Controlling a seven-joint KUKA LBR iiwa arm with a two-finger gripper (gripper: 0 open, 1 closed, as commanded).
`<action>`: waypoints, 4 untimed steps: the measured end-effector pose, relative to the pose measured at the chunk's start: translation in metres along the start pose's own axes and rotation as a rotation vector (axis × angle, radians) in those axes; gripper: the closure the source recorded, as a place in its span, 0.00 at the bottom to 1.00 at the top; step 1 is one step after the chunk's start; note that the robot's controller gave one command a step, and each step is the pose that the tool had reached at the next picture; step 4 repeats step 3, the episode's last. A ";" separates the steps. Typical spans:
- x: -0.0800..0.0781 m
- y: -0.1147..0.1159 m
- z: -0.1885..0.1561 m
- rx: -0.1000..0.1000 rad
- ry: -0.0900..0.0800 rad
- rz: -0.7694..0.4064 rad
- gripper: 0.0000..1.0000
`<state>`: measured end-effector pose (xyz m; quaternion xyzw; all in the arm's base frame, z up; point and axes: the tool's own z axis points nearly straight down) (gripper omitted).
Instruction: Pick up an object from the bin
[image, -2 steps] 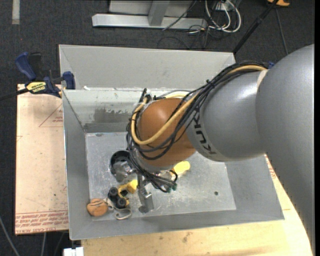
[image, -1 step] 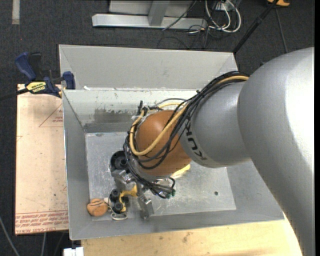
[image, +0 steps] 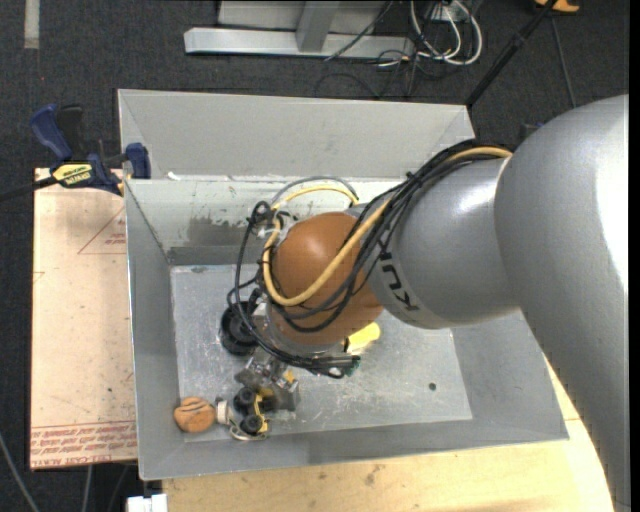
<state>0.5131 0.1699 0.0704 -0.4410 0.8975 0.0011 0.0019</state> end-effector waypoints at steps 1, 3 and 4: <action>0.000 0.000 0.000 0.000 0.000 0.000 1.00; 0.001 0.001 -0.017 -0.002 0.004 0.001 1.00; 0.001 0.001 -0.017 -0.002 0.004 0.001 1.00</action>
Offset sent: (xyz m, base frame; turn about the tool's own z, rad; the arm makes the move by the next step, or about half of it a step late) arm -0.0001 -0.0002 0.0446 0.0000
